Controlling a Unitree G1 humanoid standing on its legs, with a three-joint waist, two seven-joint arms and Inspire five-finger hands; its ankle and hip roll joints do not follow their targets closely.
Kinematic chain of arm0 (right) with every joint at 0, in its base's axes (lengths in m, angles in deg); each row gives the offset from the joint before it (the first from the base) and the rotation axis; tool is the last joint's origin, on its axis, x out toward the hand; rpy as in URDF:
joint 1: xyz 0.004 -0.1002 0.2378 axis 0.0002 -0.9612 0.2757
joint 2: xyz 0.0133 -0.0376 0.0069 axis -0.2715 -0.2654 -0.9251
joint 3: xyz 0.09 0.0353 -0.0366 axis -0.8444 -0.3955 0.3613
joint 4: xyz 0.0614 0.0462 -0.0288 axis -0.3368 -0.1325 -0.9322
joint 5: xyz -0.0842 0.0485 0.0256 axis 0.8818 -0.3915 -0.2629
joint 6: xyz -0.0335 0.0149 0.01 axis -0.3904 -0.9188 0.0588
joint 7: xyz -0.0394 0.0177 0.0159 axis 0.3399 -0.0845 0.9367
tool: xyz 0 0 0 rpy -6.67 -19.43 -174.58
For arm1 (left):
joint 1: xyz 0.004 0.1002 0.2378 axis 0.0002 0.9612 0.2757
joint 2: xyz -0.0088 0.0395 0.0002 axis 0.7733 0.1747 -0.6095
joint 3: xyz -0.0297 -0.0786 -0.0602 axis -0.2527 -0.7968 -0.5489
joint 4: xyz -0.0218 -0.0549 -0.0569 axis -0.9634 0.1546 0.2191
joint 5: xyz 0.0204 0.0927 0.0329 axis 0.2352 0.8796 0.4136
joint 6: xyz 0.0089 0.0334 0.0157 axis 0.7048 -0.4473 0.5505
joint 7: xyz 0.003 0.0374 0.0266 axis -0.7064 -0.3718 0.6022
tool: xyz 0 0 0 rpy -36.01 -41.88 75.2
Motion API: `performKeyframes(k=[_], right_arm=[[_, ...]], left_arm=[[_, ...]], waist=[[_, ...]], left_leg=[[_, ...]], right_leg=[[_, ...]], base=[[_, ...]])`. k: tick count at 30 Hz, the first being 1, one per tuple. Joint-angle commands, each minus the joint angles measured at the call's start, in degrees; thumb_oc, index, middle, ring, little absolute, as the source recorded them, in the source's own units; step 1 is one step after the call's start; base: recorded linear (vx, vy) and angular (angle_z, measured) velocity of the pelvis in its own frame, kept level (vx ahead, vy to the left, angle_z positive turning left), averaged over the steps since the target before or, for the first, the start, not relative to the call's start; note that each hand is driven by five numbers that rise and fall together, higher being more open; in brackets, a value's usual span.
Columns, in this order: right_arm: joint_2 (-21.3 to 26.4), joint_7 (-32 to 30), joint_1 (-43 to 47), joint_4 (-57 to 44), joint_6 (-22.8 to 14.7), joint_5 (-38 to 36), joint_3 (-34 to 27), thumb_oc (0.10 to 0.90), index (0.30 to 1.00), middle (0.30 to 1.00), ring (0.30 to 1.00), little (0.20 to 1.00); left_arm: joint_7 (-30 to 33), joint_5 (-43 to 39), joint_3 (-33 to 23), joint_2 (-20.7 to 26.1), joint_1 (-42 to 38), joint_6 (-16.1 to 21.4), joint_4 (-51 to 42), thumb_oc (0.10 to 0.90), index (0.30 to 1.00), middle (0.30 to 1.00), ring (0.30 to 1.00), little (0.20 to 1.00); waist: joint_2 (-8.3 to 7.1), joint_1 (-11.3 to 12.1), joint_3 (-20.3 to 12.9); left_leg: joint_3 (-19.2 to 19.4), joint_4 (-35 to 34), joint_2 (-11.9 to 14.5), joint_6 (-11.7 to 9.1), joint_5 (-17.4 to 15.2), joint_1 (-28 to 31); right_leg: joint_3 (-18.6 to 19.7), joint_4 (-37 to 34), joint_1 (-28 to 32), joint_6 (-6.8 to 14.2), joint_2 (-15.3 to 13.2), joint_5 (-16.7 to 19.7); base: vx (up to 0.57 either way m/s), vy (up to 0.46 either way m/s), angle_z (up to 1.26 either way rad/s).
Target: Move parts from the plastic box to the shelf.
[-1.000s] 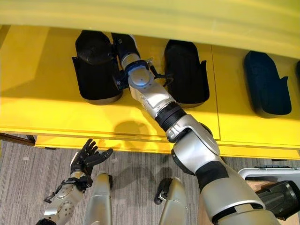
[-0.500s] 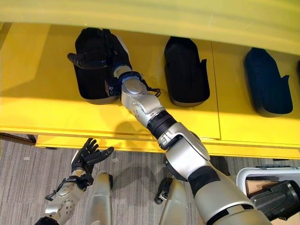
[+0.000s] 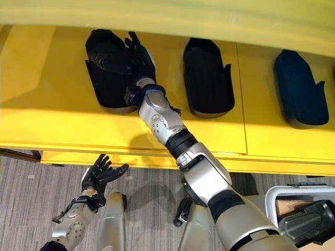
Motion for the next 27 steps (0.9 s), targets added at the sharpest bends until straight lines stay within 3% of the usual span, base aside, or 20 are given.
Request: performKeyframes(k=[1,27], right_arm=[[-2.1,0.8,5.9,-5.7,-6.9,-2.0,-3.9,0.9,1.0,1.0,1.0,1.0],[-5.2,1.5,0.4,-12.7,-7.2,-2.2,-3.7,0.9,1.0,1.0,1.0,1.0]], left_arm=[[0.7,-0.6,1.9,2.2,-2.4,3.5,-4.0,0.9,1.0,1.0,1.0,1.0],[1.9,0.4,0.6,1.2,-1.5,3.1,-4.4,0.9,1.0,1.0,1.0,1.0]], waist=[[-1.04,0.5,-0.1],[-0.77,0.1,0.2]], left_leg=[[-0.7,1.2,-1.8,4.0,2.8,-3.1],[-0.6,1.5,-1.9,4.2,2.7,-3.6]], right_leg=[[4.6,-0.6,5.1,2.3,-0.2,-1.7],[5.2,0.5,4.0,2.0,-0.4,-2.3]], base=[[0.0,0.0,0.0],[0.0,0.0,0.0]])
